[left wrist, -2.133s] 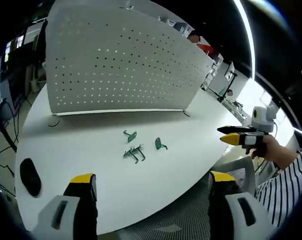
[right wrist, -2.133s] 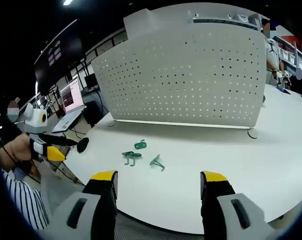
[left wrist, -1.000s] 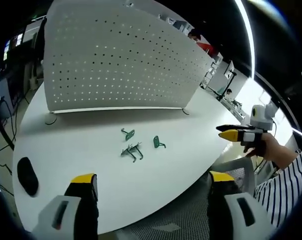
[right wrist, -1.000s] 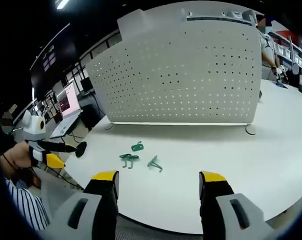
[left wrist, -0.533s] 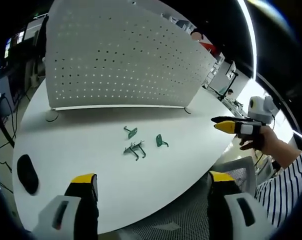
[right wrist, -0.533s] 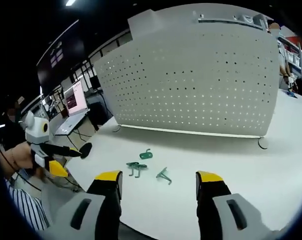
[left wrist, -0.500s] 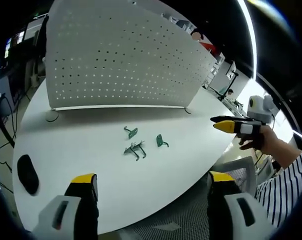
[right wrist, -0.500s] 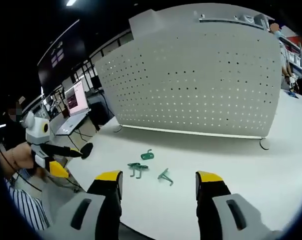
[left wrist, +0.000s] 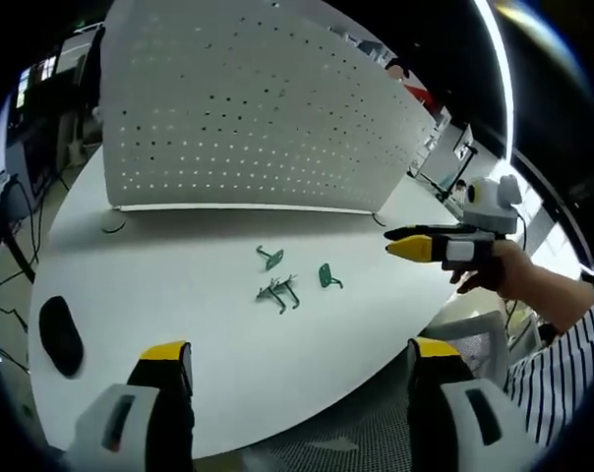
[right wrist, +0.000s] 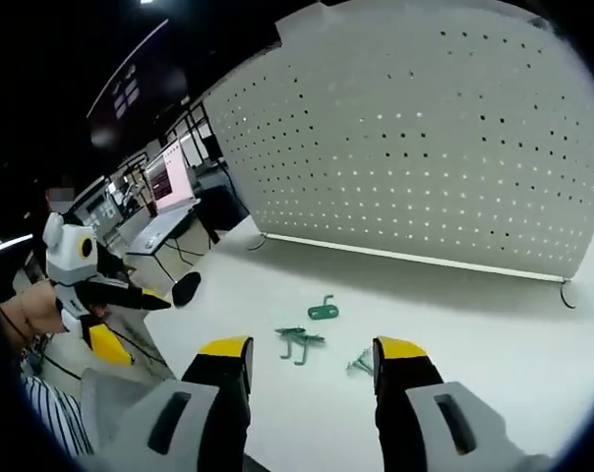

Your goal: Insert the hook assembly into the mounting plate slot until the hook locks in place.

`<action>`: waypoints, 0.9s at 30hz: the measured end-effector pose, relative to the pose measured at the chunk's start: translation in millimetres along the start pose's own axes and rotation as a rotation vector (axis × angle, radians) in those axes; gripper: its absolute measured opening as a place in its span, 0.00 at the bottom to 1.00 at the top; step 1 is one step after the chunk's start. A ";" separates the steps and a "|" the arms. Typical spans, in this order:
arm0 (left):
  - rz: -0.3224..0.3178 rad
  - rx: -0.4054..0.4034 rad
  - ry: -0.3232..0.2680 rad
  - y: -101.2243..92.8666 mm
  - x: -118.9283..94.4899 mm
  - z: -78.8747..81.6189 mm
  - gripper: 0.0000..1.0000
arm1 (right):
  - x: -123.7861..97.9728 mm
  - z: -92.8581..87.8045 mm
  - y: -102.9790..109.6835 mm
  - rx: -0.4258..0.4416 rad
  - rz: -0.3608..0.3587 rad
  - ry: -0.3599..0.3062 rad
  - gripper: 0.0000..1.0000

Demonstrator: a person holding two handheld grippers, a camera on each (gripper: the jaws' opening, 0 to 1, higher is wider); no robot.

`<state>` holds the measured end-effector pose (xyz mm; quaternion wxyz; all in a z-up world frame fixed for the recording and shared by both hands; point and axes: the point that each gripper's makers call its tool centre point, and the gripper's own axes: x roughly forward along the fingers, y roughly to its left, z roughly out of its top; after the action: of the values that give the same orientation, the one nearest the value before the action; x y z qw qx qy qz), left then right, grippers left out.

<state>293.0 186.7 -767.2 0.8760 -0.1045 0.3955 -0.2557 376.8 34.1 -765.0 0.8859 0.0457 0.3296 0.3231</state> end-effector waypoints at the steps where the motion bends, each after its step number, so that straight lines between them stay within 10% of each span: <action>1: 0.002 -0.001 0.001 0.7 0.0 0.1 0.93 | 3.9 0.1 1.0 0.005 0.006 0.002 0.45; 27: 0.008 -0.028 0.030 7.5 9.0 -1.8 0.92 | 104.4 -0.5 5.6 0.043 0.007 0.092 0.29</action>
<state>299.5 188.4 -777.1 0.8694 -0.1113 0.4124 -0.2483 433.4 101.4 -821.7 0.8675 0.0508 0.3768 0.3207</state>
